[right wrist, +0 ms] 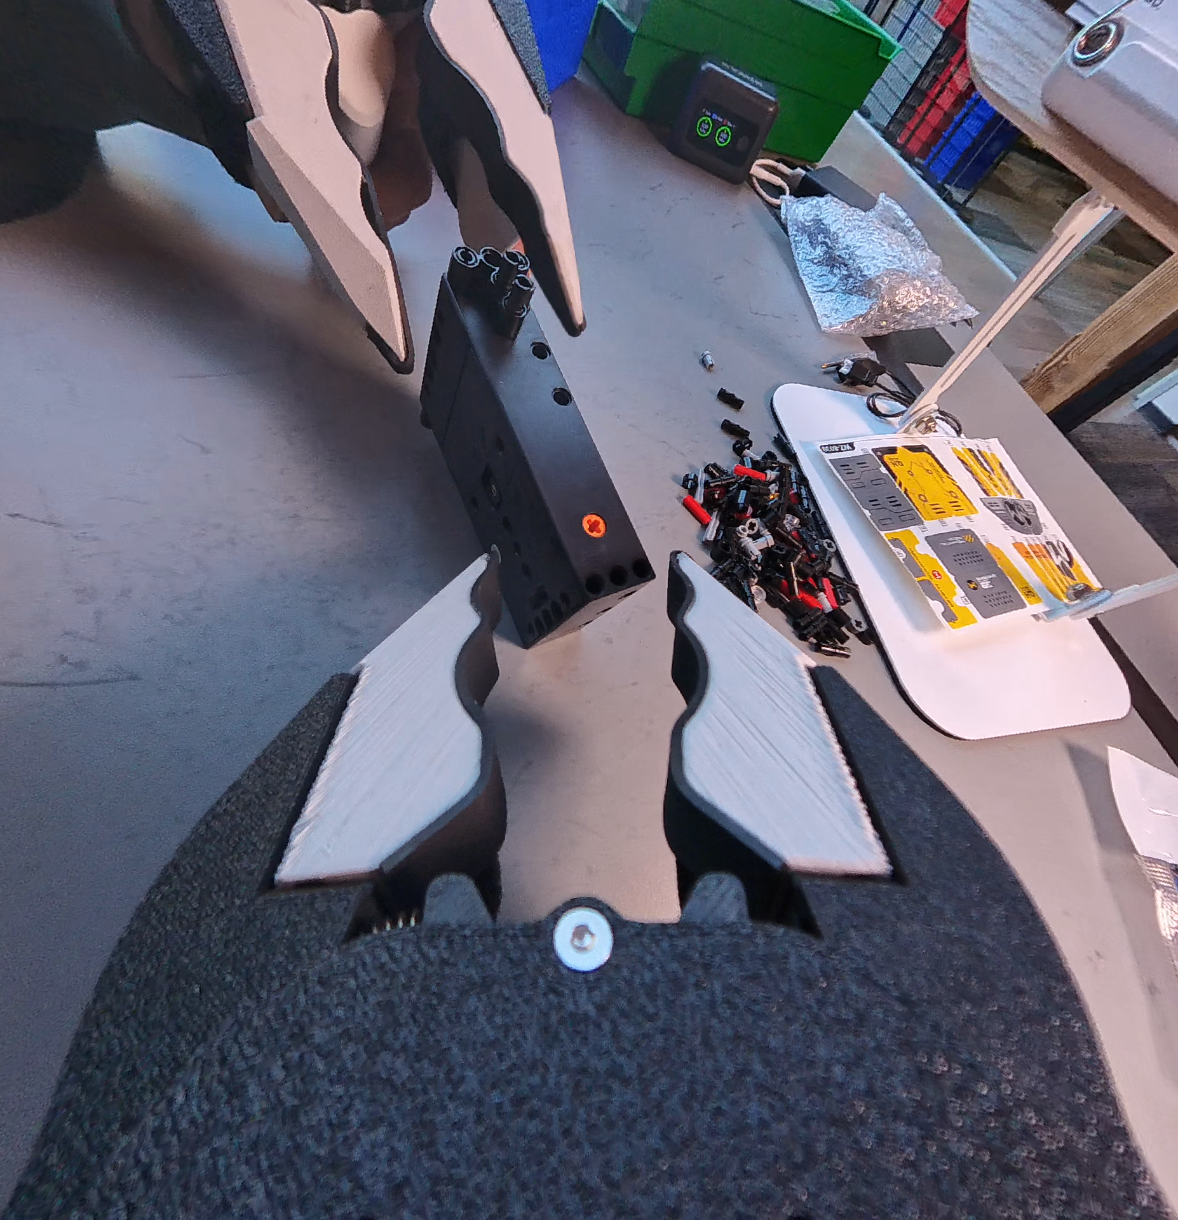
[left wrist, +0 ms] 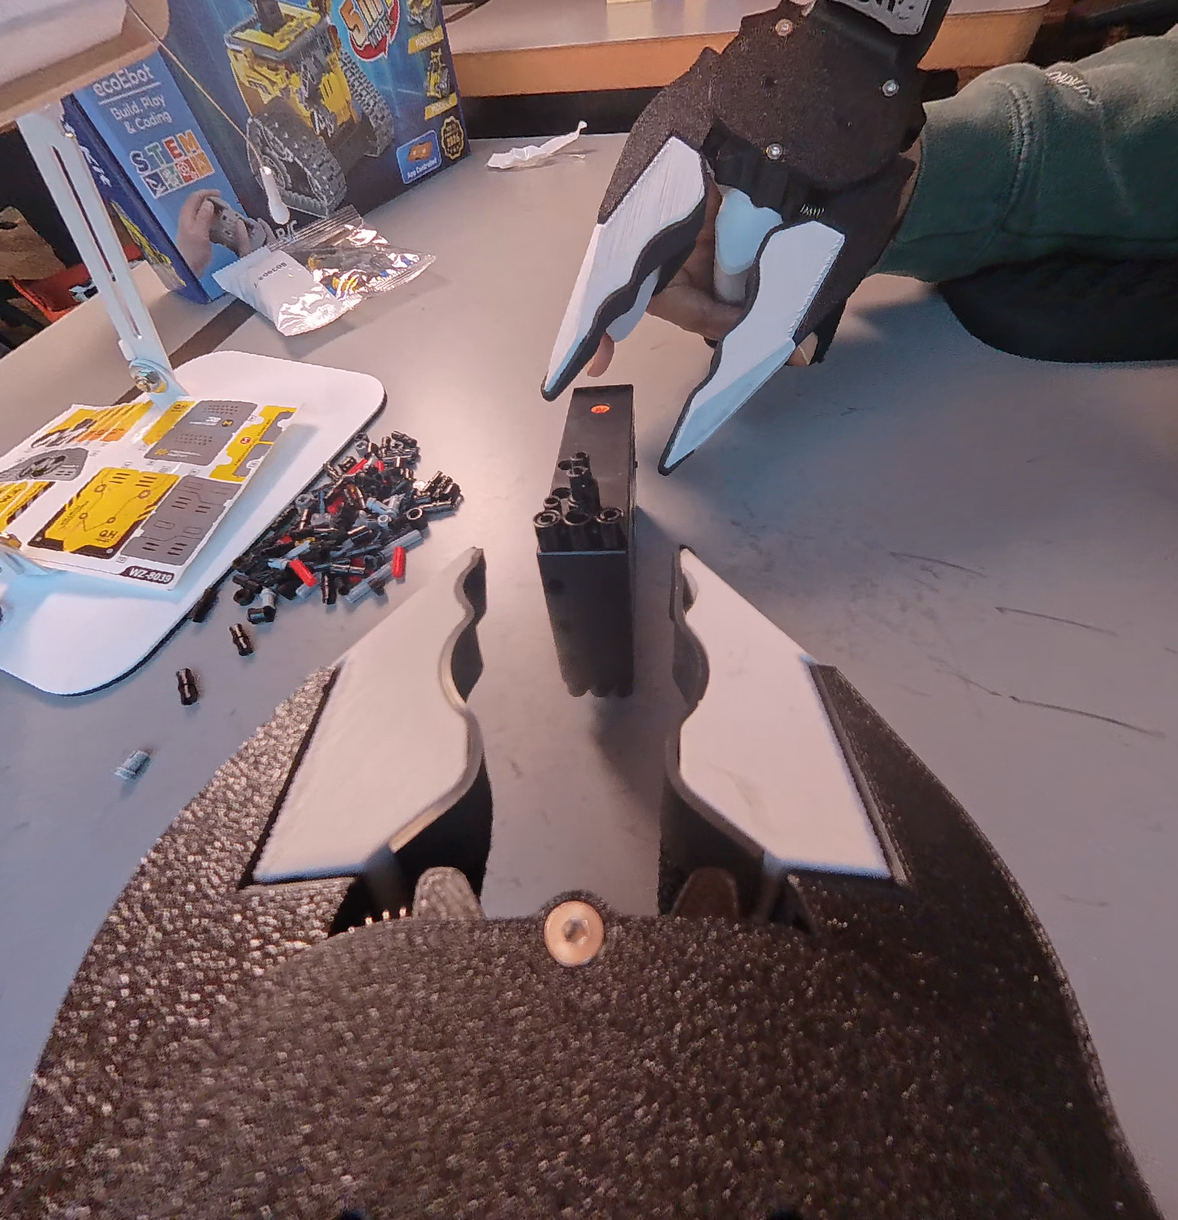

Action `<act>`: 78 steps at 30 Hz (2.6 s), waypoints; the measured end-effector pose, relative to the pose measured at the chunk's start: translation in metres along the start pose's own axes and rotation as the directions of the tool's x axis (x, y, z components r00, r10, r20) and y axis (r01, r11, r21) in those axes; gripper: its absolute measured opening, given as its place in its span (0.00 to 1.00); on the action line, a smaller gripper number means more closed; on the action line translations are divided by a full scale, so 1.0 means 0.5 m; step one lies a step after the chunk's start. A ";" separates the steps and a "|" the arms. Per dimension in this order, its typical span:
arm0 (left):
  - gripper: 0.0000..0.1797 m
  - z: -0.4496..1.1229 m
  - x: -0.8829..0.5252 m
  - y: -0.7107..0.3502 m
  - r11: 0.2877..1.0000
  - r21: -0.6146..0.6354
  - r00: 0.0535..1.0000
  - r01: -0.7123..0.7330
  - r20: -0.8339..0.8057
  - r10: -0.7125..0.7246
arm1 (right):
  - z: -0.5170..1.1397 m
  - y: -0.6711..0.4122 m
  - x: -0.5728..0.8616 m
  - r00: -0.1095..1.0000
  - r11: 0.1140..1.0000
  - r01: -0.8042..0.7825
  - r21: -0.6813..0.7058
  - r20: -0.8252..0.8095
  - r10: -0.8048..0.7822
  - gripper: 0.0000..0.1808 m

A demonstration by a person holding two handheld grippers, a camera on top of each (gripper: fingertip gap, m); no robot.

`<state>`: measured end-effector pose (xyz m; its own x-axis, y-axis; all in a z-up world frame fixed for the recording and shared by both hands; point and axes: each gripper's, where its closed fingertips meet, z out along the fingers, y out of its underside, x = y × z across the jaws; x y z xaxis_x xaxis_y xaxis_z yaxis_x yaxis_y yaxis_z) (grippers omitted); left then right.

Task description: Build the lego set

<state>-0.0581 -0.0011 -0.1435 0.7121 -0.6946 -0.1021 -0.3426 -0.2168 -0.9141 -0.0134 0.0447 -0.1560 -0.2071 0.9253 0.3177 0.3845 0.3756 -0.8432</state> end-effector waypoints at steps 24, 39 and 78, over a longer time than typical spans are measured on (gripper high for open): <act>0.25 -0.021 0.005 -0.044 0.992 0.120 0.999 0.031 -0.019 -0.029 | -0.041 -0.049 0.034 0.994 0.977 -0.055 0.204 -0.082 0.073 0.25; 0.28 -0.091 -0.117 -0.077 0.951 0.306 0.930 0.046 0.336 -0.153 | -0.148 -0.189 0.475 0.697 0.889 -0.069 0.452 -0.616 0.367 0.03; 0.24 -0.066 -0.125 -0.040 0.972 0.227 0.924 0.055 0.358 -0.136 | -0.093 -0.124 0.576 0.699 0.908 -0.118 0.401 -0.616 0.363 0.00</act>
<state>-0.1161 0.0242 -0.1059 0.9239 -0.3663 -0.1108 -0.1550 -0.0935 -0.9835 -0.0552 0.2904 0.0078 0.5487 0.8157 0.1833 0.0127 0.2111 -0.9774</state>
